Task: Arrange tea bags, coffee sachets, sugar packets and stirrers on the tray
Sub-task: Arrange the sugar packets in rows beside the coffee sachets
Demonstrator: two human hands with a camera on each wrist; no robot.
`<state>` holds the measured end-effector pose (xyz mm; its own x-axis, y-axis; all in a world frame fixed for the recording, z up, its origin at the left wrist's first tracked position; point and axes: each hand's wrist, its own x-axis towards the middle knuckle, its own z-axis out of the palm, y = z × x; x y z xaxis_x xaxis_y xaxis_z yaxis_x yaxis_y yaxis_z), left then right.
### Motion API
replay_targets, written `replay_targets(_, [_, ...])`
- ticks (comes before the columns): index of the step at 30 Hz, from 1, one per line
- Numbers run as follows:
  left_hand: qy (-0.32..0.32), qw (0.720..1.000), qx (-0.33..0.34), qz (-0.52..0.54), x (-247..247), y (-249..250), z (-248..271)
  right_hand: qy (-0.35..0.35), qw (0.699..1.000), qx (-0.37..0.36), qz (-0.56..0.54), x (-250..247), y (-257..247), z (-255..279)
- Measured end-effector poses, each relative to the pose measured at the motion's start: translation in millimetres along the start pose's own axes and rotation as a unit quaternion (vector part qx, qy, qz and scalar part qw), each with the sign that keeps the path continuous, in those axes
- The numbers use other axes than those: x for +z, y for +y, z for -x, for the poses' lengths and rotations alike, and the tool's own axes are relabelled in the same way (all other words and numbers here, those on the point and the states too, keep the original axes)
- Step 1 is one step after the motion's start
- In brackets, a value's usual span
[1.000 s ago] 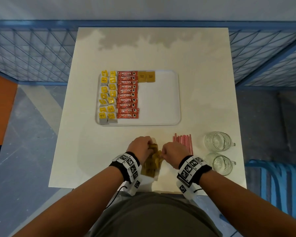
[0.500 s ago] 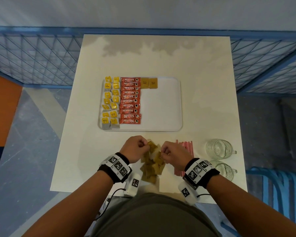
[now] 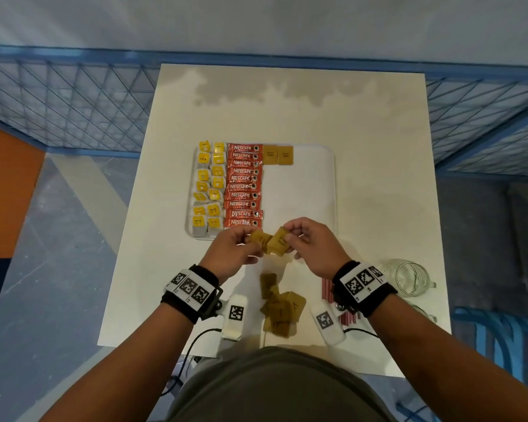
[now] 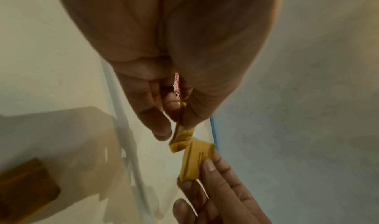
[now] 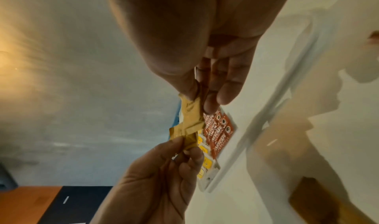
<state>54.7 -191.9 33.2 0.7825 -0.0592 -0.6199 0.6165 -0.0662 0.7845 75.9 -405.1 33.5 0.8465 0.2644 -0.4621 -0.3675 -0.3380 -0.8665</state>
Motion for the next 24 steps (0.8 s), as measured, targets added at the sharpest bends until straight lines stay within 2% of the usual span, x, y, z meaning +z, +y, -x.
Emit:
replay_targets(8, [-0.044,0.998,0.03,0.015,-4,17,-7,0.02,0.999,-0.026,0.032,12,-17,-28])
replay_targets(13, [-0.005,0.999,0.027,0.04,-8,20,-18,0.047,0.999,-0.011,0.004,20,-23,-43])
replay_targets(17, [0.026,0.997,0.03,0.065,-12,24,-27,0.032,0.999,0.013,0.031,25,-21,-57])
replay_targets(24, [0.062,0.996,0.024,0.054,-20,31,-42,0.033,0.998,0.014,0.042,21,-33,-85])
